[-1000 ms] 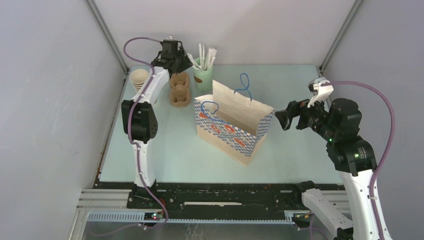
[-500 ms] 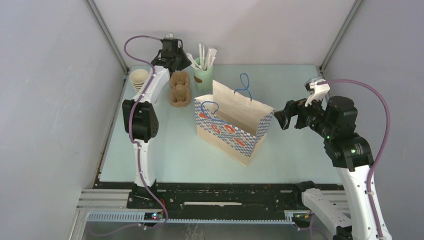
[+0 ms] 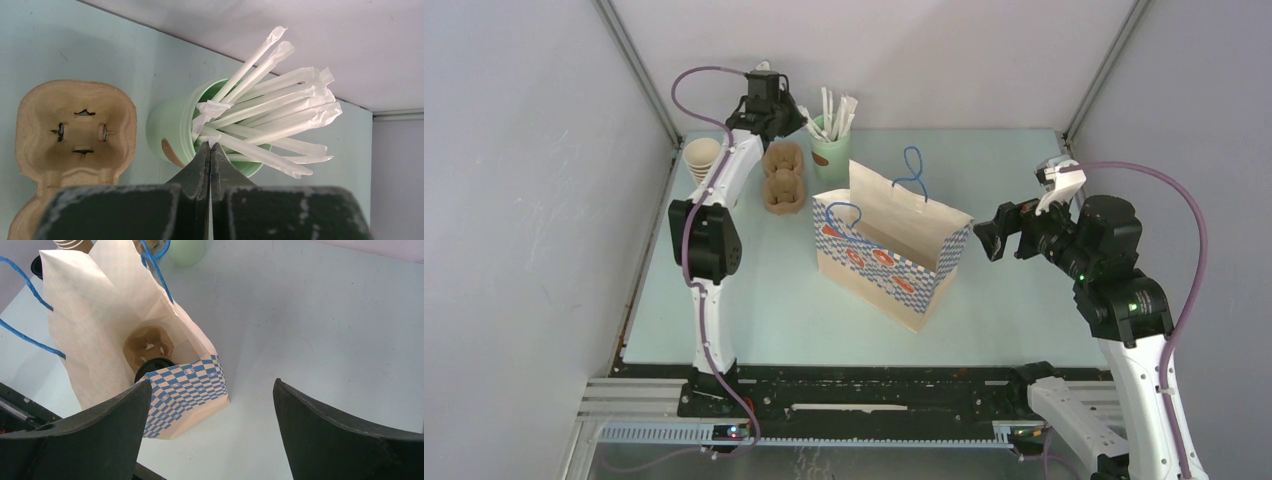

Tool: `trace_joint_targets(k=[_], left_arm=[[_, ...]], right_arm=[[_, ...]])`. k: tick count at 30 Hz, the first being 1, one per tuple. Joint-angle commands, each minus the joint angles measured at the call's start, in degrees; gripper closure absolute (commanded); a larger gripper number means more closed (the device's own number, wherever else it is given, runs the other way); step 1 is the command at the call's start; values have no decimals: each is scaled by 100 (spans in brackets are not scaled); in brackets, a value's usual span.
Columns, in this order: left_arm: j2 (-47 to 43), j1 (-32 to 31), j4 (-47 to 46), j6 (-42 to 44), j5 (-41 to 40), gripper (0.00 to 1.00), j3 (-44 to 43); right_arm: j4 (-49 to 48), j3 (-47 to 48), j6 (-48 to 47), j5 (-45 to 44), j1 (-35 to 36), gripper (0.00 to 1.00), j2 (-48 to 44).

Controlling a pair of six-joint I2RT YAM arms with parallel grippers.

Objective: Pack the takeout coffee

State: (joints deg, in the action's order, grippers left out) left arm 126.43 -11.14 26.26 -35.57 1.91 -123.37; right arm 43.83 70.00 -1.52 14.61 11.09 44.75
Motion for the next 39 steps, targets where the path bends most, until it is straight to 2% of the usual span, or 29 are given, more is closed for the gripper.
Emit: trace_joint_targets(k=[1,19,24,27,32,39], left_arm=[[-427,-51,-51,144,-76,100,-472],[-343,-207,490,679,-471,100,-1120],[-482,-310,229,1081,-837,100,-1021],[-330,-315,540,1133,-939,100,-1442],[-589,-352,366,1063,-1011,100,-1048],[-607,-398,471,1207,-1096,100,-1310]], right_arm=[[-173,-28,-147,-132,60,0,-71],[-212,-73,-157,-239,116,0,-96],[-234,-95,-114,-202,112,0,-95],[-285,-110,-106,-147,121,0,-82],[-249,-124,-94,-205,121,0,-108],[-261,-144,-90,-165,121,0,-110]])
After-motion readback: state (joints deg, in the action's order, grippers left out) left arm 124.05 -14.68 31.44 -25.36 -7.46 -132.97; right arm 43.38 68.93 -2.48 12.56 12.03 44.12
